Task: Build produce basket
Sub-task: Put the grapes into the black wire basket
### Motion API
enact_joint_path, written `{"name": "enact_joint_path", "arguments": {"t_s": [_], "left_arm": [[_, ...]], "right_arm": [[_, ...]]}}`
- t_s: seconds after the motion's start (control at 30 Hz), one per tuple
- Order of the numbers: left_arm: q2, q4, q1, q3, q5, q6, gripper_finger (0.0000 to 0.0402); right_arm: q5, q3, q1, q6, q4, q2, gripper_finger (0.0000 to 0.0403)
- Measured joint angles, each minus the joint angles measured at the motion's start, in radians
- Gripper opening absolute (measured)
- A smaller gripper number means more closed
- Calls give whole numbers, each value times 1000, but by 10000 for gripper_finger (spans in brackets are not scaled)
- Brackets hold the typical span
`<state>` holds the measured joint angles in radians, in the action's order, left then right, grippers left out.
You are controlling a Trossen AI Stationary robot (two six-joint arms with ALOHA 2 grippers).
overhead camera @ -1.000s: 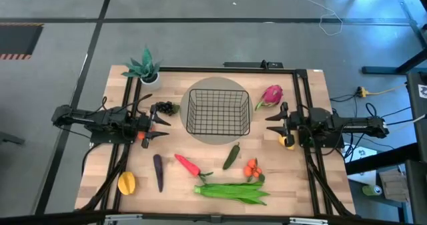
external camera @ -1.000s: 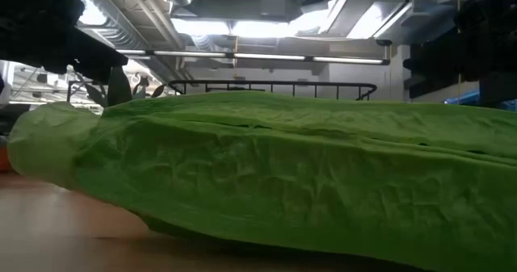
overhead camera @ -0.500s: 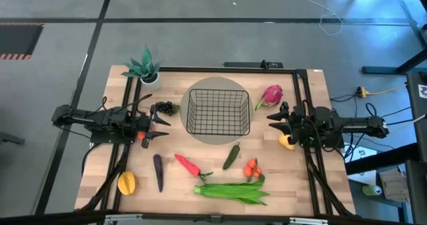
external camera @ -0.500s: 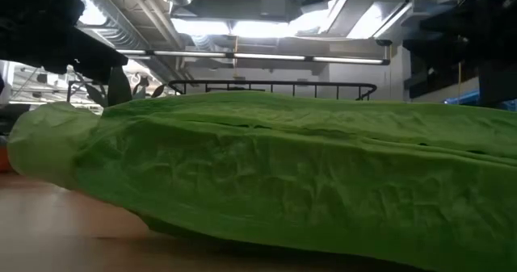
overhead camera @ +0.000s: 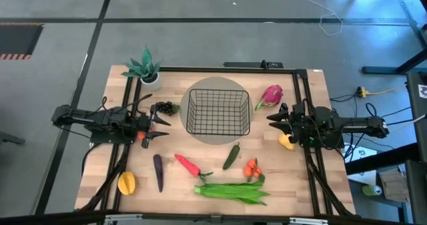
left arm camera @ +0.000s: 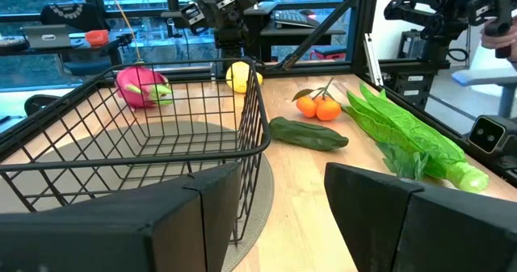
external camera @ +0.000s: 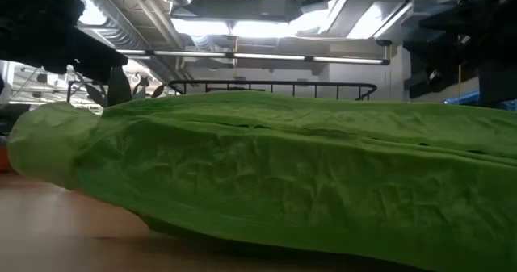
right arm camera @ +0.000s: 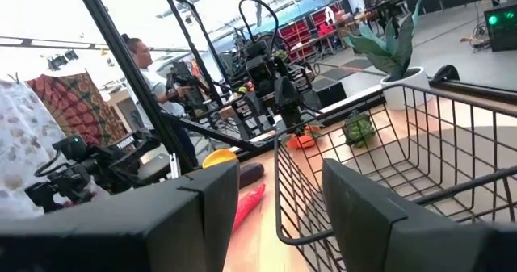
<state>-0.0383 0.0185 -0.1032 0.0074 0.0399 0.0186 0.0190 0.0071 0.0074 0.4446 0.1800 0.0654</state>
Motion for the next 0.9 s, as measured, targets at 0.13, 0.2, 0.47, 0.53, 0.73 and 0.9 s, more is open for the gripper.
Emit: {"name": "enact_joint_path", "arguments": {"t_s": [0.13, 0.2, 0.47, 0.53, 0.73, 0.9], "left_arm": [[0, 5, 0, 0, 0, 44, 173], [0, 36, 0, 0, 0, 46, 173], [0, 286, 0, 0, 13, -190, 173], [0, 323, 0, 0, 33, -190, 173], [0, 363, 0, 0, 115, -192, 173], [1, 410, 0, 12, 211, -227, 173]], "right_arm": [[0, 0, 0, 23, 34, 0, 171], [0, 0, 0, 21, 54, 0, 171], [0, 0, 0, -3, 94, 0, 171], [-1, 0, 0, -27, 94, 0, 171], [-2, 0, 0, -35, 94, 0, 171], [-48, 0, 0, -53, 94, 0, 171]]}}
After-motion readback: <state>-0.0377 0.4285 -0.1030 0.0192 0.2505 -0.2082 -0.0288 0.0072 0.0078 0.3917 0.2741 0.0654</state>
